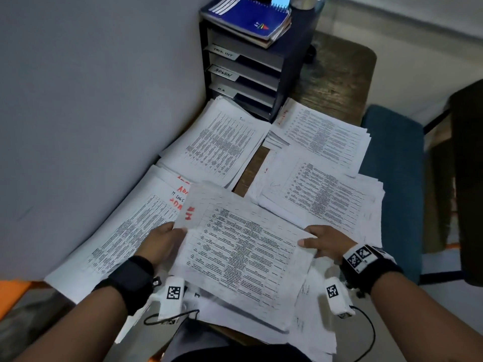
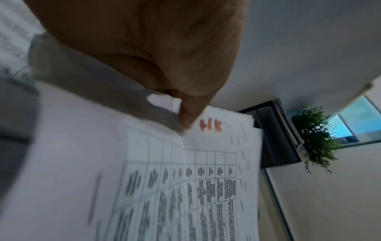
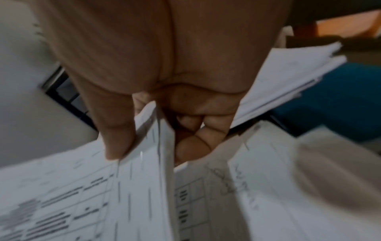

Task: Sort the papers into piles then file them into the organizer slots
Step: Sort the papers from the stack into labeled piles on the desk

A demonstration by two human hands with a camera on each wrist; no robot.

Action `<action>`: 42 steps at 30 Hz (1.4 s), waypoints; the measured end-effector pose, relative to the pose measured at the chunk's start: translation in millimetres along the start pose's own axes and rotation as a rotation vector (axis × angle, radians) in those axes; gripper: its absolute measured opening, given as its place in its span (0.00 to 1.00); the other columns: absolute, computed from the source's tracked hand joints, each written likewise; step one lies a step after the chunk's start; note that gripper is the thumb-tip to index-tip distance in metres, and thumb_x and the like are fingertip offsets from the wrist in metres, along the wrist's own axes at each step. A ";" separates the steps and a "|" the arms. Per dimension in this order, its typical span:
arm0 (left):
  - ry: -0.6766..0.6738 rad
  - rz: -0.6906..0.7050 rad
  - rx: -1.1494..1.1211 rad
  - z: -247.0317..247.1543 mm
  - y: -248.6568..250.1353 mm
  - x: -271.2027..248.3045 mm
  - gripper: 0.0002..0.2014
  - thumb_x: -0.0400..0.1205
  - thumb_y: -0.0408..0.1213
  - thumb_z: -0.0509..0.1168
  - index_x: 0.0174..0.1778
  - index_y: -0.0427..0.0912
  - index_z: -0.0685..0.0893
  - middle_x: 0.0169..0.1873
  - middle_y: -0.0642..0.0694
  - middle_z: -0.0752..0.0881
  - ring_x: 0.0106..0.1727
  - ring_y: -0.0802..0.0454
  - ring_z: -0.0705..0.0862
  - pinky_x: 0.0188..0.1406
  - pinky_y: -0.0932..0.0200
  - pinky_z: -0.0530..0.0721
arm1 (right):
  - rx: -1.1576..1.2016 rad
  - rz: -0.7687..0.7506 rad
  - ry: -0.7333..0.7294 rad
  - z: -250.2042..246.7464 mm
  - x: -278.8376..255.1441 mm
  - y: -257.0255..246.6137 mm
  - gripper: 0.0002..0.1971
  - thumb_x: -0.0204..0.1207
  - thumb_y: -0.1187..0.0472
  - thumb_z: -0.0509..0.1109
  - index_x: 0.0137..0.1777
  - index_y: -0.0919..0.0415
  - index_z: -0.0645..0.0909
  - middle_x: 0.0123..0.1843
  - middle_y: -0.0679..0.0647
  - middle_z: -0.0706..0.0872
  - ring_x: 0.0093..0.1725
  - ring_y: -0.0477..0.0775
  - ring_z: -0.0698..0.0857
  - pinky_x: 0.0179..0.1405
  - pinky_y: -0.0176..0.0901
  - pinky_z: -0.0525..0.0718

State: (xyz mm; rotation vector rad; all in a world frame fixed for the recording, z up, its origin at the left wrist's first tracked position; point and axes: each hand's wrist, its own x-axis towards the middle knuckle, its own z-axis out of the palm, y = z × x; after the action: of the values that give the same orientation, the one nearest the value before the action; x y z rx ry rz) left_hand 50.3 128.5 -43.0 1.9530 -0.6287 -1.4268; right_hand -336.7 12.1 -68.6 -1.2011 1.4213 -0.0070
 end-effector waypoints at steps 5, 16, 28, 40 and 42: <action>0.064 0.078 0.156 -8.7 9.8 5.5 0.16 0.83 0.52 0.67 0.44 0.42 0.90 0.36 0.48 0.93 0.38 0.45 0.92 0.49 0.49 0.88 | 0.657 -0.068 0.131 15.7 -9.1 -4.6 0.11 0.75 0.63 0.76 0.54 0.64 0.82 0.50 0.65 0.89 0.42 0.58 0.90 0.40 0.50 0.88; 0.003 0.108 -0.040 28.1 14.8 19.7 0.14 0.84 0.48 0.67 0.60 0.43 0.79 0.55 0.46 0.87 0.56 0.47 0.87 0.55 0.48 0.86 | 0.366 -0.008 0.481 -2.5 -4.7 -1.9 0.18 0.82 0.59 0.67 0.71 0.59 0.78 0.59 0.55 0.89 0.53 0.57 0.87 0.54 0.49 0.84; -0.099 0.247 0.911 41.7 -35.1 -4.0 0.20 0.73 0.47 0.75 0.47 0.47 0.69 0.44 0.49 0.74 0.41 0.53 0.71 0.35 0.57 0.68 | -0.007 0.212 0.666 -92.3 2.0 26.3 0.16 0.82 0.59 0.66 0.65 0.68 0.79 0.50 0.64 0.85 0.42 0.61 0.81 0.39 0.43 0.75; -0.001 0.078 1.119 40.2 -50.6 -0.1 0.45 0.64 0.60 0.78 0.69 0.39 0.67 0.63 0.39 0.73 0.65 0.39 0.75 0.64 0.46 0.79 | -0.343 -0.233 0.494 -19.3 3.8 -1.3 0.25 0.78 0.64 0.71 0.75 0.59 0.72 0.69 0.56 0.72 0.57 0.50 0.79 0.58 0.38 0.72; -0.023 0.048 1.058 34.9 -51.3 -0.6 0.43 0.65 0.54 0.79 0.68 0.38 0.66 0.62 0.39 0.74 0.63 0.39 0.77 0.59 0.49 0.80 | -0.357 -0.271 0.381 5.9 2.1 -3.5 0.26 0.77 0.65 0.72 0.75 0.57 0.71 0.64 0.51 0.73 0.59 0.50 0.78 0.56 0.38 0.73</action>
State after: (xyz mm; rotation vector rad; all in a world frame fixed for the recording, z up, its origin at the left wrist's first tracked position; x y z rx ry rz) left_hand 17.5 156.8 -87.4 2.6306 -1.6698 -1.1620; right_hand -329.6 12.8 -69.6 -1.7532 1.6197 -0.1856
